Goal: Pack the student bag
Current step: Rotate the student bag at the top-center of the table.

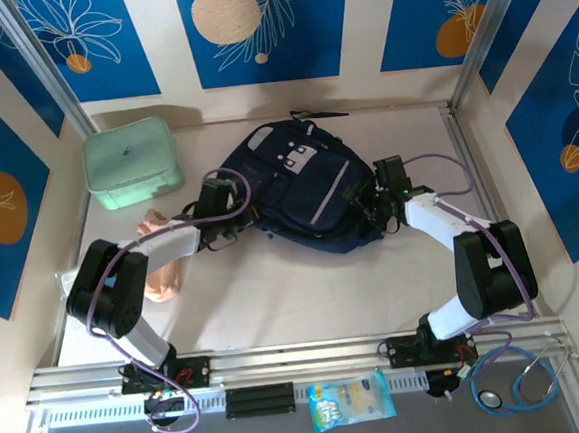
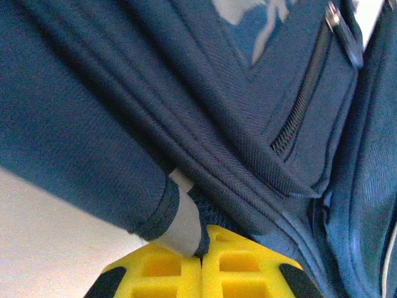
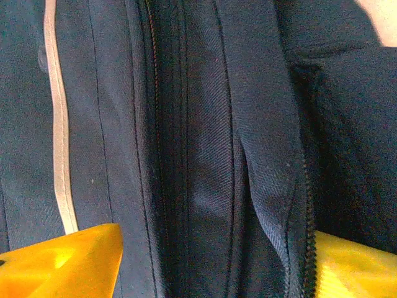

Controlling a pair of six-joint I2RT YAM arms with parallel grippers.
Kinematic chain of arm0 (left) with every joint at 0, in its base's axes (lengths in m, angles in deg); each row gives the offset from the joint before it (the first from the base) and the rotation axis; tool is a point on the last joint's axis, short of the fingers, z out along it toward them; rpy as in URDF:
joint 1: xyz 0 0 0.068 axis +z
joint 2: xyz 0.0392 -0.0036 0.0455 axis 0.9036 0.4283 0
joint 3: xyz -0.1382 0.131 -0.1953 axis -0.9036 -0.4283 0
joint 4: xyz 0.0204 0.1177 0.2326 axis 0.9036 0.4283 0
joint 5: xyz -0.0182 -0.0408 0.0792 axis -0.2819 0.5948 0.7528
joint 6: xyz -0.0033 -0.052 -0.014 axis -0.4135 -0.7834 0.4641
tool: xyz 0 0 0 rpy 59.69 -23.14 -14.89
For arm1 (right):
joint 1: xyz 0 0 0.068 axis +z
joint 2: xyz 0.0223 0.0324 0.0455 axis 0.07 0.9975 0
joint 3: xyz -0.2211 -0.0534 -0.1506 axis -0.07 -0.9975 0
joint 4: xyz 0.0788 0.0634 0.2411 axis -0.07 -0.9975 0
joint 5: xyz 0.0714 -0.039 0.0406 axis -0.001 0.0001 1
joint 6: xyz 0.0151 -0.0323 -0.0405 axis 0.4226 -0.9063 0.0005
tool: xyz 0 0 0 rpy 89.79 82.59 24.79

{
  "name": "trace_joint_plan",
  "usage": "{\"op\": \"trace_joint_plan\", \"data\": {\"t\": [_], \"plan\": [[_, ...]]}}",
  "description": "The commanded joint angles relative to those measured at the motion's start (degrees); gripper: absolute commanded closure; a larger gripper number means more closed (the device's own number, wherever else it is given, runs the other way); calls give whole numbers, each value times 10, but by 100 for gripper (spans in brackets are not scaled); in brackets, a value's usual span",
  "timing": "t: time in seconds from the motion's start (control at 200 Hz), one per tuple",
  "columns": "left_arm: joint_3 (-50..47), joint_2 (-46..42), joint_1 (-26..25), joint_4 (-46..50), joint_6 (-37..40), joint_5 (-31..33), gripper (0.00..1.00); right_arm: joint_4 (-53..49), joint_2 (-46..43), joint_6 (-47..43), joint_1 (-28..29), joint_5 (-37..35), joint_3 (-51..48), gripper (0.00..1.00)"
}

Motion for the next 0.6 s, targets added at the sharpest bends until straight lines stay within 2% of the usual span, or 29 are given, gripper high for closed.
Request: {"op": "trace_joint_plan", "data": {"t": [0.0,0.15,0.295,0.405,0.5,0.595], "plan": [[28,7,-41,-16,-16,-15,100,-20,16,-76,-29,-5,19,32],[36,20,-64,-27,-34,12,100,-64,-1,-113,-52,-18,28,32],[35,14,-67,-38,-43,19,100,-150,-80,-160,-56,-53,51,31],[38,9,-67,-33,-38,25,100,-222,-139,-185,-51,-52,72,31],[43,9,-68,-36,-40,18,100,-259,-176,-177,-13,-58,71,31],[44,7,-70,-50,-51,8,100,-274,-200,-148,71,-73,60,32]]}}
